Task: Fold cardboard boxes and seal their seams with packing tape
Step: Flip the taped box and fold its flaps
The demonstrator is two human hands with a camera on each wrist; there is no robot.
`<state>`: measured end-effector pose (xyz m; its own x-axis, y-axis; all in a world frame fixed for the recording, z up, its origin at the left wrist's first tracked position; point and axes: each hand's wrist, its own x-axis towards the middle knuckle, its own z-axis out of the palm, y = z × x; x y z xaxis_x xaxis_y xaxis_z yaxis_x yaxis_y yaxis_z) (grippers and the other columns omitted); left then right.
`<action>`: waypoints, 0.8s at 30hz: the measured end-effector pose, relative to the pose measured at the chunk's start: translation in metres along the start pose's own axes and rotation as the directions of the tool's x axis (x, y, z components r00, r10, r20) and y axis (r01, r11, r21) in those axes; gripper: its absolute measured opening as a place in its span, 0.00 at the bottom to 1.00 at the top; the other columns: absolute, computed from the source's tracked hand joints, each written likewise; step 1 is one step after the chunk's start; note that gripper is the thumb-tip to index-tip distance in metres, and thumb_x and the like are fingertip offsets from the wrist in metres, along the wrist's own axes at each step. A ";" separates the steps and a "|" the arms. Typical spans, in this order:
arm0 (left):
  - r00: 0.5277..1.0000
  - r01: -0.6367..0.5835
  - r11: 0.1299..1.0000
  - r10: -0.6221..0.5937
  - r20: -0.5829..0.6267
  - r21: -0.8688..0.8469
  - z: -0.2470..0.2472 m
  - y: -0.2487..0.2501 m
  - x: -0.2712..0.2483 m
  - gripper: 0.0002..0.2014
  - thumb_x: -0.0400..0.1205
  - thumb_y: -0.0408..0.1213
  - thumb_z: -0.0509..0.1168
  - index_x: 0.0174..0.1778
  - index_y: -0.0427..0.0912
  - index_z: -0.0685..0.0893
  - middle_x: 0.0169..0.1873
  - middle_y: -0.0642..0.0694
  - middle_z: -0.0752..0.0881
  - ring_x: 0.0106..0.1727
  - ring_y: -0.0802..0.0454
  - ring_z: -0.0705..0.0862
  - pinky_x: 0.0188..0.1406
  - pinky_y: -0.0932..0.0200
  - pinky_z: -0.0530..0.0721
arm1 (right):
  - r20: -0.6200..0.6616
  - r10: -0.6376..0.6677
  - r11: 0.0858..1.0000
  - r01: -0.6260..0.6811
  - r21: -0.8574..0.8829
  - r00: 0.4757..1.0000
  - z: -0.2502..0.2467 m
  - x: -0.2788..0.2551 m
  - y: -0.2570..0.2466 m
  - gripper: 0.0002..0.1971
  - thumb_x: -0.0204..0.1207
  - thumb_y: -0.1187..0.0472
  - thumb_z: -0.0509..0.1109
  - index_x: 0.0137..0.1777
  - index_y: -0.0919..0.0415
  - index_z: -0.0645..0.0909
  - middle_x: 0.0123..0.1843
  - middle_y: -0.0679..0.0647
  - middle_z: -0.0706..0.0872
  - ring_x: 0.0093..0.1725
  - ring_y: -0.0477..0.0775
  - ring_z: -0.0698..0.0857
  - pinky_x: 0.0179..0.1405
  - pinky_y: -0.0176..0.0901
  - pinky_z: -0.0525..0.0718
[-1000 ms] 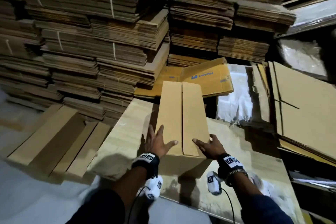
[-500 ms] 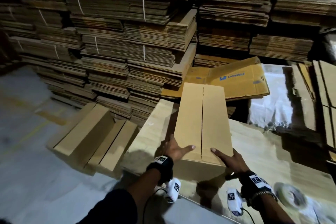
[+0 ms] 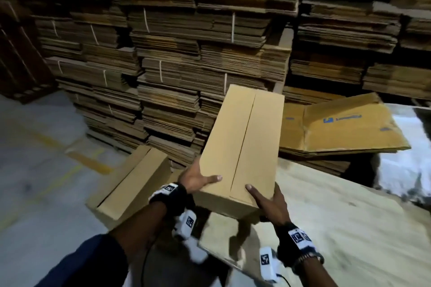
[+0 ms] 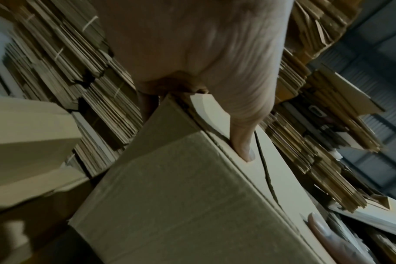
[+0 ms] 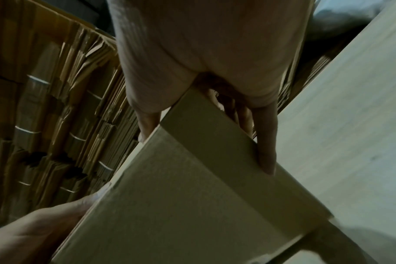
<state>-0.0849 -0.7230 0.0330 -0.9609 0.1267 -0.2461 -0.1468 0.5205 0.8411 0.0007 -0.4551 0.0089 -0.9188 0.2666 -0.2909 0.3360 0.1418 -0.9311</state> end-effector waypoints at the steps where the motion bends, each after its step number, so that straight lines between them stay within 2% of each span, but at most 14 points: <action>1: 1.000 -0.005 1.000 0.005 0.004 0.012 -0.029 -0.012 0.011 0.54 0.63 0.66 0.85 0.83 0.58 0.67 0.68 0.58 0.84 0.70 0.50 0.82 0.74 0.44 0.80 | -0.002 -0.010 1.000 0.010 0.022 1.000 0.032 0.006 -0.005 0.48 0.53 0.23 0.85 0.74 0.33 0.74 0.67 0.40 0.88 0.63 0.55 0.88 0.52 0.65 0.93; 3: 1.000 -0.002 0.999 0.001 0.012 0.038 -0.089 -0.044 0.039 0.53 0.65 0.65 0.85 0.84 0.59 0.67 0.68 0.59 0.83 0.71 0.51 0.82 0.74 0.44 0.79 | -0.022 -0.022 0.998 0.023 0.052 1.000 0.102 0.018 -0.013 0.47 0.53 0.22 0.85 0.74 0.30 0.74 0.67 0.36 0.88 0.65 0.53 0.88 0.60 0.66 0.91; 5: 0.999 -0.037 0.997 0.037 0.010 0.071 -0.144 -0.071 0.063 0.54 0.63 0.68 0.84 0.84 0.62 0.67 0.71 0.61 0.83 0.72 0.52 0.82 0.74 0.44 0.80 | -0.028 -0.039 0.996 0.041 0.077 0.999 0.165 0.029 -0.021 0.46 0.56 0.23 0.84 0.76 0.31 0.74 0.67 0.35 0.88 0.65 0.50 0.88 0.66 0.61 0.89; 7: 0.998 -0.057 0.994 0.055 0.027 0.089 -0.193 -0.100 0.086 0.52 0.69 0.62 0.84 0.86 0.60 0.64 0.71 0.61 0.80 0.71 0.53 0.79 0.71 0.48 0.77 | -0.025 -0.061 0.995 0.063 0.076 0.998 0.229 0.044 -0.022 0.47 0.58 0.24 0.84 0.78 0.34 0.73 0.68 0.34 0.87 0.67 0.46 0.87 0.71 0.54 0.84; 9: 0.995 -0.081 0.991 0.075 0.059 0.108 -0.231 -0.133 0.113 0.49 0.73 0.55 0.84 0.87 0.57 0.63 0.71 0.59 0.78 0.71 0.54 0.77 0.70 0.50 0.75 | -0.023 -0.062 0.994 0.064 0.085 0.998 0.286 0.058 -0.017 0.48 0.59 0.24 0.83 0.80 0.34 0.72 0.70 0.33 0.86 0.68 0.44 0.85 0.74 0.52 0.81; 11: 0.994 -0.091 0.988 0.083 0.072 0.122 -0.255 -0.171 0.135 0.51 0.70 0.58 0.85 0.85 0.58 0.64 0.74 0.56 0.80 0.73 0.51 0.79 0.75 0.46 0.77 | -0.024 -0.047 0.993 0.049 0.104 0.999 0.329 0.068 -0.006 0.45 0.62 0.27 0.84 0.79 0.35 0.72 0.68 0.30 0.85 0.67 0.39 0.85 0.74 0.49 0.79; 12: 0.994 -0.086 0.988 0.076 0.077 0.131 -0.263 -0.199 0.148 0.52 0.68 0.60 0.85 0.85 0.59 0.65 0.73 0.54 0.82 0.73 0.49 0.81 0.74 0.43 0.81 | -0.024 -0.040 0.993 0.042 0.108 0.999 0.353 0.074 0.005 0.42 0.64 0.30 0.84 0.78 0.36 0.72 0.66 0.27 0.84 0.65 0.36 0.84 0.74 0.47 0.77; 15: 0.996 -0.008 0.989 -0.006 0.092 0.149 -0.267 -0.290 0.177 0.56 0.64 0.69 0.84 0.85 0.63 0.63 0.66 0.57 0.85 0.66 0.50 0.86 0.65 0.48 0.86 | -0.033 0.010 0.995 -0.007 0.096 0.999 0.408 0.091 0.053 0.41 0.64 0.32 0.86 0.77 0.36 0.74 0.65 0.28 0.86 0.66 0.38 0.85 0.73 0.48 0.79; 16: 0.995 0.012 0.987 -0.028 0.097 0.159 -0.262 -0.315 0.182 0.59 0.61 0.74 0.82 0.85 0.61 0.62 0.66 0.55 0.86 0.66 0.49 0.86 0.66 0.47 0.86 | -0.025 0.045 0.996 -0.042 0.083 0.999 0.423 0.098 0.073 0.43 0.63 0.31 0.86 0.78 0.36 0.74 0.66 0.31 0.87 0.66 0.40 0.86 0.70 0.50 0.83; 17: 0.993 0.044 0.982 -0.062 0.099 0.182 -0.257 -0.345 0.191 0.61 0.60 0.77 0.80 0.86 0.58 0.61 0.66 0.52 0.87 0.66 0.48 0.86 0.68 0.46 0.85 | -0.013 0.077 0.994 -0.076 0.075 0.997 0.439 0.105 0.095 0.45 0.62 0.31 0.86 0.79 0.35 0.73 0.67 0.33 0.87 0.64 0.43 0.88 0.62 0.50 0.89; 19: 0.984 0.092 0.970 -0.124 0.131 0.227 -0.241 -0.393 0.203 0.58 0.70 0.70 0.80 0.89 0.47 0.61 0.74 0.48 0.83 0.73 0.44 0.82 0.75 0.52 0.77 | 0.008 0.169 0.984 -0.169 0.064 0.986 0.463 0.116 0.134 0.46 0.61 0.30 0.86 0.78 0.33 0.71 0.66 0.38 0.88 0.57 0.52 0.92 0.43 0.53 0.94; 20: 0.976 0.131 0.961 -0.168 0.139 0.243 -0.233 -0.410 0.206 0.55 0.74 0.65 0.79 0.90 0.44 0.61 0.80 0.47 0.77 0.80 0.43 0.77 0.77 0.57 0.71 | 0.013 0.204 0.977 -0.204 0.058 0.979 0.471 0.121 0.149 0.45 0.61 0.30 0.87 0.77 0.33 0.72 0.65 0.40 0.89 0.53 0.56 0.93 0.41 0.59 0.95; 21: 0.965 0.192 0.953 -0.227 0.134 0.235 -0.224 -0.432 0.211 0.54 0.76 0.62 0.79 0.91 0.43 0.61 0.85 0.45 0.71 0.85 0.43 0.71 0.79 0.57 0.67 | 0.017 0.230 0.972 -0.230 0.053 0.973 0.479 0.126 0.164 0.43 0.61 0.32 0.87 0.76 0.33 0.72 0.65 0.41 0.90 0.52 0.57 0.94 0.41 0.62 0.95; 24: 0.947 0.261 0.945 -0.291 0.139 0.198 -0.204 -0.487 0.222 0.56 0.73 0.63 0.81 0.91 0.46 0.61 0.87 0.47 0.68 0.87 0.44 0.68 0.79 0.58 0.66 | 0.019 0.300 0.953 -0.301 0.035 0.954 0.502 0.145 0.206 0.41 0.65 0.38 0.88 0.76 0.38 0.73 0.64 0.42 0.90 0.56 0.53 0.92 0.43 0.59 0.95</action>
<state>-0.2750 -1.1208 -0.3333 -0.8344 0.0860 -0.5444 -0.3430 0.6921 0.6351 -0.1675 -0.8657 -0.3361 -0.7792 0.2790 -0.5613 0.5894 0.0218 -0.8075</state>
